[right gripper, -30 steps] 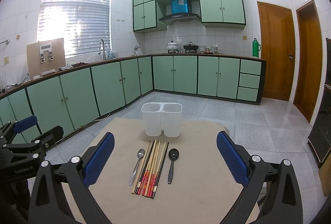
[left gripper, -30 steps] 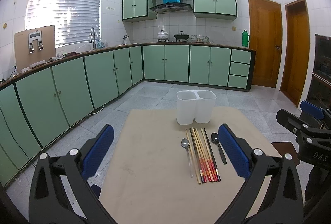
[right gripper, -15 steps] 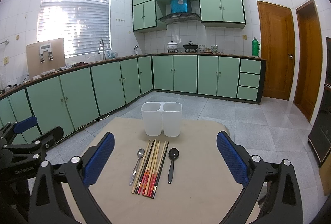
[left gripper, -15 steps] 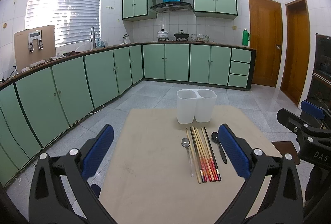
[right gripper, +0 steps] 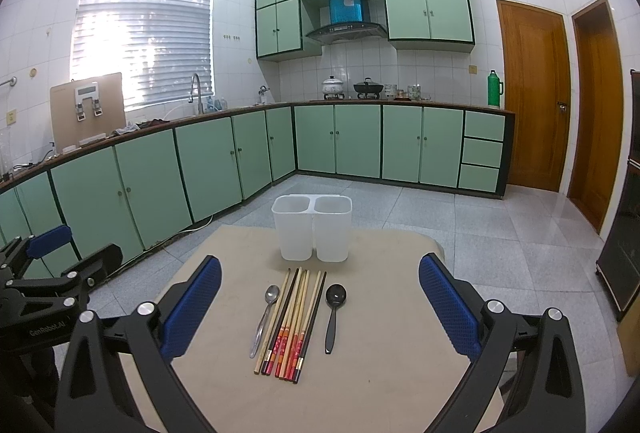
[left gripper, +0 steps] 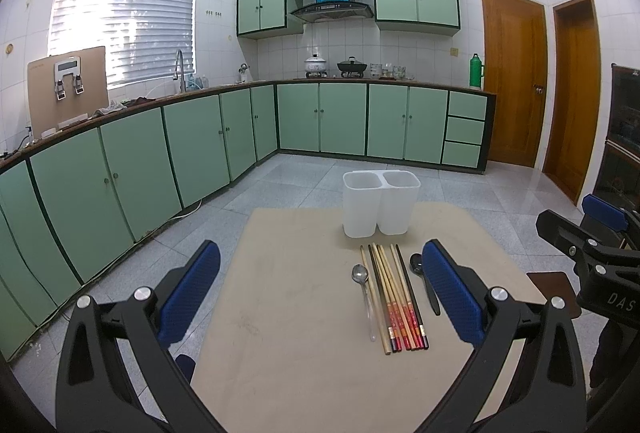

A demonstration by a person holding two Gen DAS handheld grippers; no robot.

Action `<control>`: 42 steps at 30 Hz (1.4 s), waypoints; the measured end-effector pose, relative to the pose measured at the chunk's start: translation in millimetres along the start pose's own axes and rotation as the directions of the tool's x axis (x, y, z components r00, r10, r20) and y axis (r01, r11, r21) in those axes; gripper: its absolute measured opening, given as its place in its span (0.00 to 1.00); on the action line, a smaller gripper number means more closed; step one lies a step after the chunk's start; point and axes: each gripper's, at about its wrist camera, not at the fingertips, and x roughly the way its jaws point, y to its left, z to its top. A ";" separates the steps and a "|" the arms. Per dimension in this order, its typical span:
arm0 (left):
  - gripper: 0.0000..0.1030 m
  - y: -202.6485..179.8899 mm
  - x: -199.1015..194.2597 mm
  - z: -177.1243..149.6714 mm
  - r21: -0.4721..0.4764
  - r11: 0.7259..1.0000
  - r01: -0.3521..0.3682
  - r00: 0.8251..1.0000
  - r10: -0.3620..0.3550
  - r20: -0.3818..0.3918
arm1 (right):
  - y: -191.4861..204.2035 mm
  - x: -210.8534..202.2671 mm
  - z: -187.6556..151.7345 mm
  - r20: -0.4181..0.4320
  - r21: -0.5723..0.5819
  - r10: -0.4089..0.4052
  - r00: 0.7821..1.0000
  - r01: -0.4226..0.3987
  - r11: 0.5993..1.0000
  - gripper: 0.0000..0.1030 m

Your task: Organize utensils

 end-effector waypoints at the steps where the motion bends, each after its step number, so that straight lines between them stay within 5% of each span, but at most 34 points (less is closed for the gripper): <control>1: 0.95 1.5 0.3 -0.4 0.000 1.000 0.000 1.000 0.000 -0.001 | -0.1 0.0 0.0 0.000 0.000 0.000 1.000 0.000 1.000 0.94; 18: 0.95 -7.0 18.5 1.9 0.011 1.000 -0.010 1.000 0.010 -0.029 | -8.6 17.5 -2.2 -0.033 0.008 -0.010 0.999 0.010 1.000 0.94; 26: 0.95 -3.2 73.7 2.2 0.050 0.997 -0.052 0.995 0.056 -0.077 | -17.6 71.4 -5.4 -0.123 -0.015 -0.031 0.992 0.029 0.999 0.94; 32: 0.95 3.4 146.3 -6.4 0.077 0.994 -0.082 0.981 0.094 -0.169 | -30.2 146.3 -22.8 -0.264 0.003 -0.032 0.964 0.034 0.999 0.89; 42: 0.95 8.2 227.4 -36.5 0.090 0.992 -0.090 0.944 0.114 -0.309 | -31.9 249.5 -59.7 -0.464 0.020 -0.018 0.886 0.030 0.999 0.75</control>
